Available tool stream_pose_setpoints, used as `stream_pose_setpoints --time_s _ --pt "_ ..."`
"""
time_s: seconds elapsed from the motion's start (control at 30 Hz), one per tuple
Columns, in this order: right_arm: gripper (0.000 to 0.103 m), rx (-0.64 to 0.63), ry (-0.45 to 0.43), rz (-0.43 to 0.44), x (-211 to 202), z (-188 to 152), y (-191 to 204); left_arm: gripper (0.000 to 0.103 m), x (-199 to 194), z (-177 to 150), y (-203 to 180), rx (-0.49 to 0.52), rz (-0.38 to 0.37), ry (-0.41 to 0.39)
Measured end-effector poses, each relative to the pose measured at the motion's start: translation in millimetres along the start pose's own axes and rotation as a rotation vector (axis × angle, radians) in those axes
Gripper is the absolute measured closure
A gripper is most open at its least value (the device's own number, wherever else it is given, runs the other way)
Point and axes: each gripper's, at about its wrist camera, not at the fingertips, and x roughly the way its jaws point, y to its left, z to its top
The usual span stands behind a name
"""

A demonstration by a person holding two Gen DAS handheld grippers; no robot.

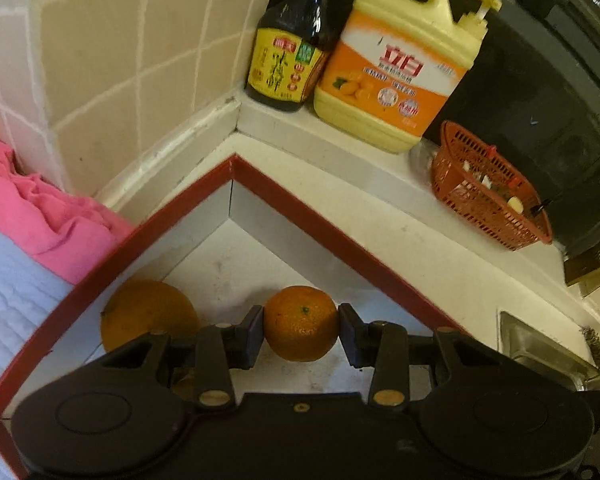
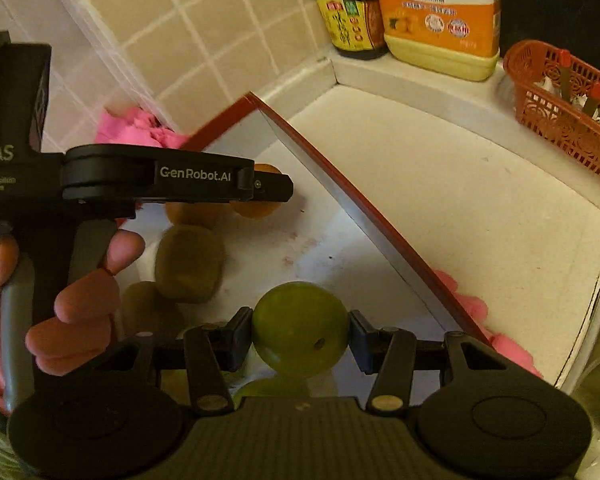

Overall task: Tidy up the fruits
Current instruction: 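Carry the tangerine and green apple into the red box and open both tools, then move both tools back toward the last fruit on the mat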

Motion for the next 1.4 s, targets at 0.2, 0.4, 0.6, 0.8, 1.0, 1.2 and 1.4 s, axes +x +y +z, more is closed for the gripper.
stream_pose_setpoints --time_s 0.2,0.4,0.6,0.8,1.0,1.2,1.4 --pt "0.051 -0.003 0.022 -0.030 14 -1 -3 0.056 17 -10 0 0.026 0.026 0.023" --pt "0.051 -0.030 0.037 -0.052 20 -7 1 0.055 20 -15 -2 0.033 0.038 0.031" --pt "0.050 -0.014 0.049 -0.051 19 -8 -2 0.050 15 -16 3 -0.006 0.026 0.040" --pt "0.045 0.022 -0.018 -0.026 -16 -9 -7 0.037 -25 -14 5 -0.027 0.024 -0.040" --pt "0.042 0.070 -0.097 -0.017 -61 -21 -10 0.035 -88 -20 9 -0.031 0.036 -0.138" --pt "0.040 0.082 -0.163 0.018 -95 -24 -1 0.034 -158 -47 32 -0.063 0.073 -0.232" --pt "0.038 0.017 -0.225 0.103 -118 -21 40 0.033 -245 -83 67 -0.111 0.165 -0.343"
